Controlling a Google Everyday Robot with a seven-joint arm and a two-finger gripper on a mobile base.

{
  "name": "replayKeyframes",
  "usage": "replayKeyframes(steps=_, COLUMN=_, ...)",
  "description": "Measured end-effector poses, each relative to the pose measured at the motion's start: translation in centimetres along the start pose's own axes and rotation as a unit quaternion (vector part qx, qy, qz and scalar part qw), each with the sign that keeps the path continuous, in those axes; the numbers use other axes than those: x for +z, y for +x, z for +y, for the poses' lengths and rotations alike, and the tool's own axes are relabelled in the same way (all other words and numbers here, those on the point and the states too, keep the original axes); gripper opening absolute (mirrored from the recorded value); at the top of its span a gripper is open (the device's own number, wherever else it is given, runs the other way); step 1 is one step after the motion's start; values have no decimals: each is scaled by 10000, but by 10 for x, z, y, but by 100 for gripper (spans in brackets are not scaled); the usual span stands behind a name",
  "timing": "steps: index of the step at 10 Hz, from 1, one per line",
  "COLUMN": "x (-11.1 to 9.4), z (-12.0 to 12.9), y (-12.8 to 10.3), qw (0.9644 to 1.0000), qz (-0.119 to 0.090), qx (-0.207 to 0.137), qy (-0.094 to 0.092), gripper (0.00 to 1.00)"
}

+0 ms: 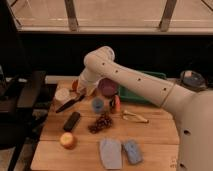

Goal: Place brush in paper cup

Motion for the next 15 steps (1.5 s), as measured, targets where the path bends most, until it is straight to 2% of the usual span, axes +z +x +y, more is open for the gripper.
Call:
replayKeyframes(steps=3, x=16, z=-24, y=5, qw=9988, qz=-102, qx=-459, qy=-117, gripper=18)
replayKeyframes(steps=5, x=28, z=-42, y=7, qw=9966, qz=-158, qx=-789, qy=-174, gripper=18)
replayKeyframes(steps=8, x=48, z=-69, y=3, qw=9921, qz=-309, qx=-1210, qy=-111, gripper=18)
replayKeyframes(steps=10, x=56, z=-77, y=-2, qw=9906, qz=-394, qx=-1306, qy=-64, gripper=18)
replayKeyframes(steps=15, x=55, z=-76, y=-1, qw=9908, qz=-387, qx=-1292, qy=-67, gripper=18)
